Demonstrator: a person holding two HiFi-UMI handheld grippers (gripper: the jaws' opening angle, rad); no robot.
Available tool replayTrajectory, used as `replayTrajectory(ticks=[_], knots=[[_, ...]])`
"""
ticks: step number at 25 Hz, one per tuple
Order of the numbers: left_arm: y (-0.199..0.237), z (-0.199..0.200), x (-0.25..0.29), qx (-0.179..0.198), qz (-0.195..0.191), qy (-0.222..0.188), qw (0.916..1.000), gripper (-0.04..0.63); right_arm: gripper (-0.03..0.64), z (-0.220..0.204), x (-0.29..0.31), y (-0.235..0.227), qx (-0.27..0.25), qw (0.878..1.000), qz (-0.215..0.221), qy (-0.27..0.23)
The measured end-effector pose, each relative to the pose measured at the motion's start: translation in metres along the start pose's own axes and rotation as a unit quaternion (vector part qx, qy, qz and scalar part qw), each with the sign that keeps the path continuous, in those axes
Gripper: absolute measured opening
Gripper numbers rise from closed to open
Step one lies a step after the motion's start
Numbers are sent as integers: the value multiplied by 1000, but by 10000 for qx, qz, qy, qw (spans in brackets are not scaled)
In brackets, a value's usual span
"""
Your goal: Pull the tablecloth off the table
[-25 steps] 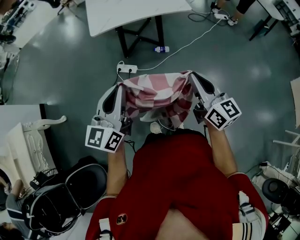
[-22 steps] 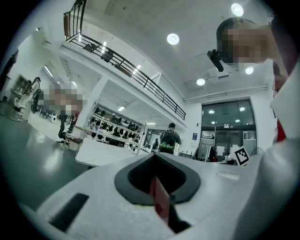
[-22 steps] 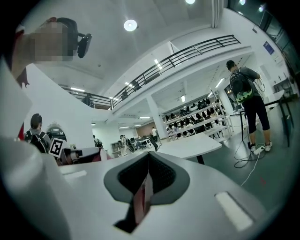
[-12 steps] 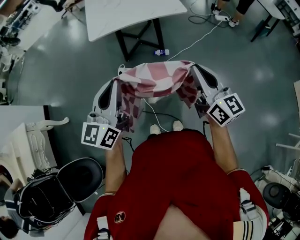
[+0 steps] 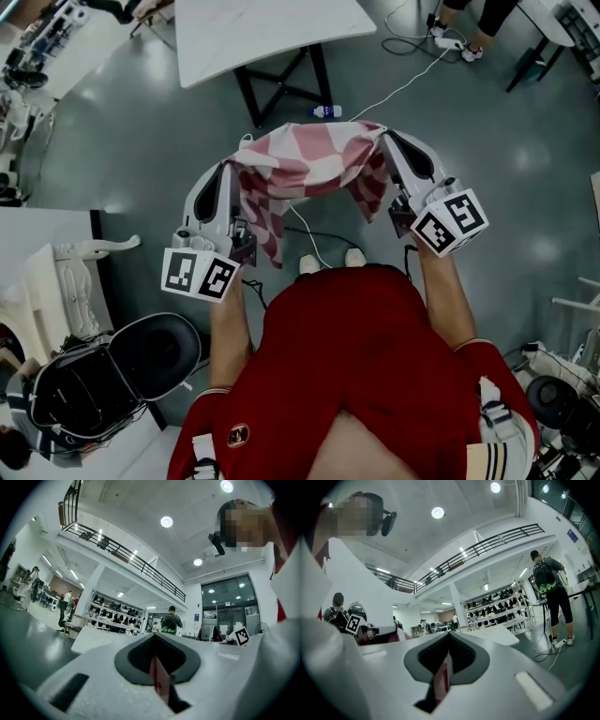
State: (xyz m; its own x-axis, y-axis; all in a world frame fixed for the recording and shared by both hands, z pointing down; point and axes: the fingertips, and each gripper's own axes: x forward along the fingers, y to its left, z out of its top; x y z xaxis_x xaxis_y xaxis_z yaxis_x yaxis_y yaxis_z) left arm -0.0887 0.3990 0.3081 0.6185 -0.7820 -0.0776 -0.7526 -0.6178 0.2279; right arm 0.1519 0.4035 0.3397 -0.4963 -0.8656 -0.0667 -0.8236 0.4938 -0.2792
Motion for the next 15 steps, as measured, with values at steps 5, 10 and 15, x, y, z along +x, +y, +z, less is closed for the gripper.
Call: replayTrajectory(ticks=[5,10,15], knots=[[6,3,4,-18,79,39,10000,8,12,2,10,-4,29,10000,50,71],[11,1,3,-26,139,61,9999,8,12,-3,14,-5,63,9999,66,125],[24,-2,7,-60,170,85,9998,8,12,-9,24,-9,110,9998,42,176]])
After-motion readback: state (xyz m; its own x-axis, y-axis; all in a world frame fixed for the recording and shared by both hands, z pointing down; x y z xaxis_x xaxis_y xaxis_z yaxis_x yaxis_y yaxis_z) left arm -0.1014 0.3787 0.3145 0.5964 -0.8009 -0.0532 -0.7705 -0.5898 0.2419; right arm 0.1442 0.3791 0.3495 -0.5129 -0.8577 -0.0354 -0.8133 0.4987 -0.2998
